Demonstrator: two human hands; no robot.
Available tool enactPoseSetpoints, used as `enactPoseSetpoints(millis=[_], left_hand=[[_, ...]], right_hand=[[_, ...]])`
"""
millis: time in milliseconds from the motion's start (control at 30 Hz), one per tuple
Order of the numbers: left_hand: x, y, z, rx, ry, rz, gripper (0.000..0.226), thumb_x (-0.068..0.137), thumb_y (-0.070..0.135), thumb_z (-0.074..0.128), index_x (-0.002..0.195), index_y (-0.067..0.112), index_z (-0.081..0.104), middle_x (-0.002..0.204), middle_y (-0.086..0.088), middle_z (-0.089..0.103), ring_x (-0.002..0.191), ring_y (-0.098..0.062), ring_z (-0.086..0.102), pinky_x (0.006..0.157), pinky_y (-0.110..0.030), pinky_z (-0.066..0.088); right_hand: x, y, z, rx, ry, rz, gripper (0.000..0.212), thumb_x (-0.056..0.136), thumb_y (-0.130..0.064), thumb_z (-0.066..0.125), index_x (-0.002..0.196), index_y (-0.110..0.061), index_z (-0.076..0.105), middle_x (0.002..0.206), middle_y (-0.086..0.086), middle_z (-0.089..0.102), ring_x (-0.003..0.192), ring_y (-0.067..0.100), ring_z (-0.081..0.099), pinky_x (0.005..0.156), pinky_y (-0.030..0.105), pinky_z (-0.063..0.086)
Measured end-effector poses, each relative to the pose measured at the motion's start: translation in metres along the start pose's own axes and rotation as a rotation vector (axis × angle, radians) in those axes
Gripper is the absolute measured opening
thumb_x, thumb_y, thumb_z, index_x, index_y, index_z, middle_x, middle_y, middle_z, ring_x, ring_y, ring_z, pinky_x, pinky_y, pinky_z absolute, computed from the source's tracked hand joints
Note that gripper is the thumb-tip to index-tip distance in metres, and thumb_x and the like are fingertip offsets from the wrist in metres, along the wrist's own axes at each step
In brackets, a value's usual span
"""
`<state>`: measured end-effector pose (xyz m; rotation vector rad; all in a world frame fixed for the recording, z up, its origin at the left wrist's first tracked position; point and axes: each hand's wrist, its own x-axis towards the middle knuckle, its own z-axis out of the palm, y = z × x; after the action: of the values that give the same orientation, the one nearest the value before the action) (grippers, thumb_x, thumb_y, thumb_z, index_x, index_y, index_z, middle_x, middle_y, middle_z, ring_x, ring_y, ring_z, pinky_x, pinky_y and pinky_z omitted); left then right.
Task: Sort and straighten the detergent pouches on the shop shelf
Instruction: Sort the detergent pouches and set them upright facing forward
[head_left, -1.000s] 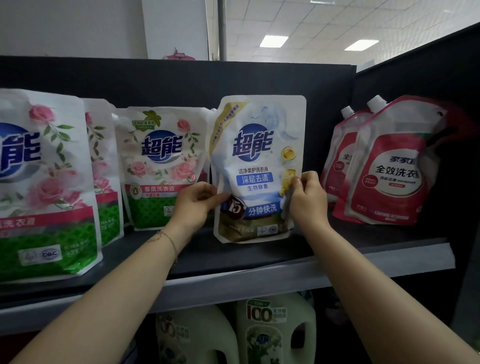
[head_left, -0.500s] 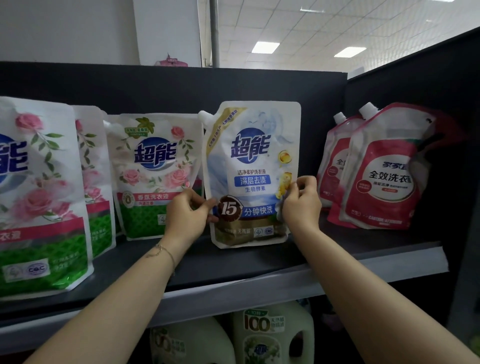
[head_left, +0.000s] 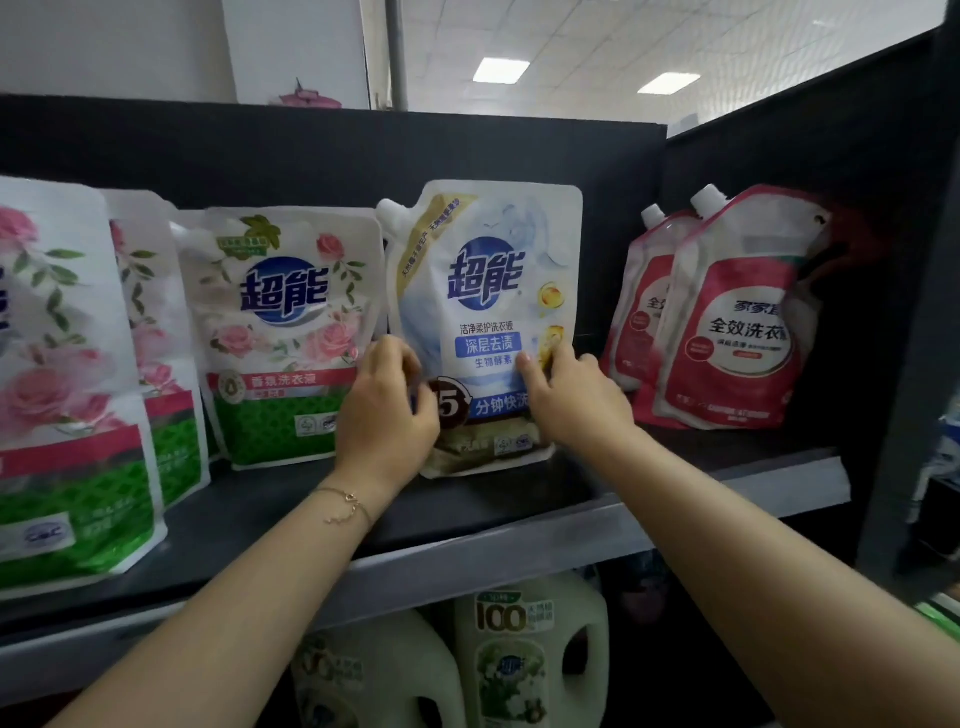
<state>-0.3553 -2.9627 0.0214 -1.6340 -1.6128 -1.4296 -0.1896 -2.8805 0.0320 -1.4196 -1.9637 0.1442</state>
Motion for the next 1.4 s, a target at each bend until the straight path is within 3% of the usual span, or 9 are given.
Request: enactPoseSetpoints(millis=[100,167,400,533,833,967,1100,1233,1400], left_hand=[[0.000,0.017,-0.001,0.114,-0.051,0.297,0.014,0.084,0.008,0.061,0.086,0.010,0.047,0.082,-0.003,0.051,0.059,-0.018,0.050,0.047,-0.026,0.041],[0.001,0.024,-0.001,0.181,-0.087,0.437,0.009,0.084,0.014,0.058,0.085,0.012,0.049,0.078,-0.001,0.051,0.052,-0.017,0.046,0.042,-0.025,0.038],[0.012,0.057,0.022,0.217,-0.248,0.562,0.011,0.085,0.024,0.057,0.089,0.014,0.054,0.080,0.000,0.056,0.060,-0.014,0.045,0.045,-0.022,0.034],[0.019,0.089,0.052,0.111,-0.343,0.431,0.011,0.089,0.028,0.053,0.092,0.018,0.049,0.089,0.003,0.051,0.076,-0.021,0.053,0.064,-0.038,0.048],[0.032,0.146,0.149,-0.006,-0.456,0.093,0.022,0.091,0.025,0.054,0.108,0.013,0.047,0.106,-0.003,0.050,0.089,-0.025,0.057,0.079,-0.044,0.050],[0.051,0.158,0.187,-0.134,-0.435,-0.084,0.044,0.091,0.029,0.059,0.127,0.009,0.044,0.123,-0.007,0.049,0.107,-0.023,0.053,0.094,-0.039,0.047],[0.066,0.167,0.212,-0.374,-0.398,-0.264,0.022,0.097,0.032,0.051,0.110,0.015,0.052,0.107,-0.001,0.060,0.098,-0.017,0.059,0.075,-0.026,0.049],[0.069,0.171,0.222,-0.635,-0.232,-0.478,0.018,0.096,0.032,0.054,0.088,0.015,0.056,0.091,-0.003,0.064,0.087,-0.021,0.062,0.076,-0.034,0.052],[0.066,0.169,0.217,-0.596,-0.173,-0.509,0.022,0.096,0.026,0.054,0.076,0.017,0.051,0.079,0.000,0.056,0.070,-0.011,0.052,0.060,-0.024,0.041]], right_hand=[[-0.002,0.002,-0.016,-0.137,0.064,-0.127,0.051,0.097,-0.056,0.029,0.110,-0.014,0.055,0.107,0.010,0.055,0.093,0.033,0.058,0.076,0.040,0.046],[-0.005,0.007,-0.023,-0.189,0.090,-0.231,0.036,0.097,-0.050,0.037,0.091,-0.017,0.052,0.094,0.004,0.054,0.080,0.028,0.055,0.069,0.035,0.043],[-0.009,0.041,-0.040,-0.146,0.137,-0.355,0.025,0.092,-0.040,0.051,0.080,-0.018,0.051,0.083,-0.001,0.052,0.073,0.024,0.053,0.062,0.032,0.036],[0.003,0.076,-0.058,-0.098,0.113,-0.282,0.025,0.091,-0.042,0.054,0.079,-0.020,0.053,0.084,-0.001,0.054,0.076,0.023,0.054,0.065,0.033,0.042],[0.025,0.155,-0.098,-0.024,-0.008,-0.181,0.021,0.086,-0.031,0.058,0.074,-0.016,0.051,0.082,0.001,0.056,0.078,0.023,0.054,0.063,0.031,0.038],[0.023,0.173,-0.105,0.071,0.011,-0.127,0.017,0.088,-0.031,0.056,0.087,-0.014,0.053,0.107,0.006,0.051,0.095,0.027,0.053,0.078,0.032,0.041],[0.020,0.185,-0.104,0.040,0.105,-0.103,0.045,0.089,-0.034,0.055,0.124,-0.009,0.042,0.128,0.010,0.038,0.118,0.032,0.040,0.093,0.038,0.039],[0.015,0.187,-0.093,-0.115,0.130,-0.171,0.059,0.085,-0.038,0.058,0.130,-0.010,0.032,0.137,0.013,0.024,0.126,0.034,0.027,0.099,0.042,0.035],[0.019,0.183,-0.083,-0.130,0.099,-0.219,0.056,0.086,-0.041,0.058,0.130,-0.021,0.031,0.155,0.010,-0.016,0.142,0.038,-0.003,0.108,0.052,0.025]])
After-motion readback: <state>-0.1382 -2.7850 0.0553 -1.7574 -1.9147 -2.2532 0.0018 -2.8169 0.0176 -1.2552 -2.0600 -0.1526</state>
